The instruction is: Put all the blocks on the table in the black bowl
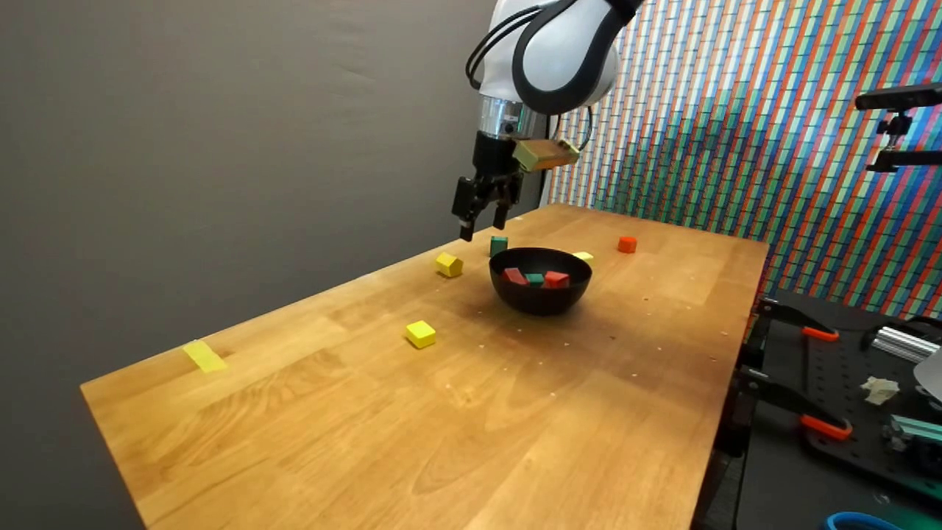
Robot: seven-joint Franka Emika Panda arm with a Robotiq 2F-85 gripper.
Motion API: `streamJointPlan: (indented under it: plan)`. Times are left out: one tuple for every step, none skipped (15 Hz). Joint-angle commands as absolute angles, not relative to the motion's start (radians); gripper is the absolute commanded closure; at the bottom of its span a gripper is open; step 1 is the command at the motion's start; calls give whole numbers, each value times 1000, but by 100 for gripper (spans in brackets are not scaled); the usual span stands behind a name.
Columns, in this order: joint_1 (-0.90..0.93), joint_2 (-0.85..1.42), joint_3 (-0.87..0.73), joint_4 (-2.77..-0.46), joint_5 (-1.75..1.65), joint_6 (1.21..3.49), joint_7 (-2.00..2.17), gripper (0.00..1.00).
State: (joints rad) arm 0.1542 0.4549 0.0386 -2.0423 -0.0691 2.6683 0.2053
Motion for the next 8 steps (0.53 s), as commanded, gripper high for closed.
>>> streamJointPlan:
  plan:
    - [208, 593, -40, -1861, -148, 2659, 251, 0]
    - [213, 627, -48, -1825, -152, 2653, 253, 0]
    - [214, 655, -48, -1792, -145, 2649, 249, 0]
    - [219, 685, -49, -1758, -144, 2652, 244, 0]
    - [223, 713, -47, -1724, -140, 2653, 239, 0]
    - [232, 740, -47, -1685, -138, 2649, 242, 0]
    - [235, 761, -44, -1653, -135, 2644, 236, 0]
    - [248, 783, -55, -1618, -144, 2646, 241, 0]
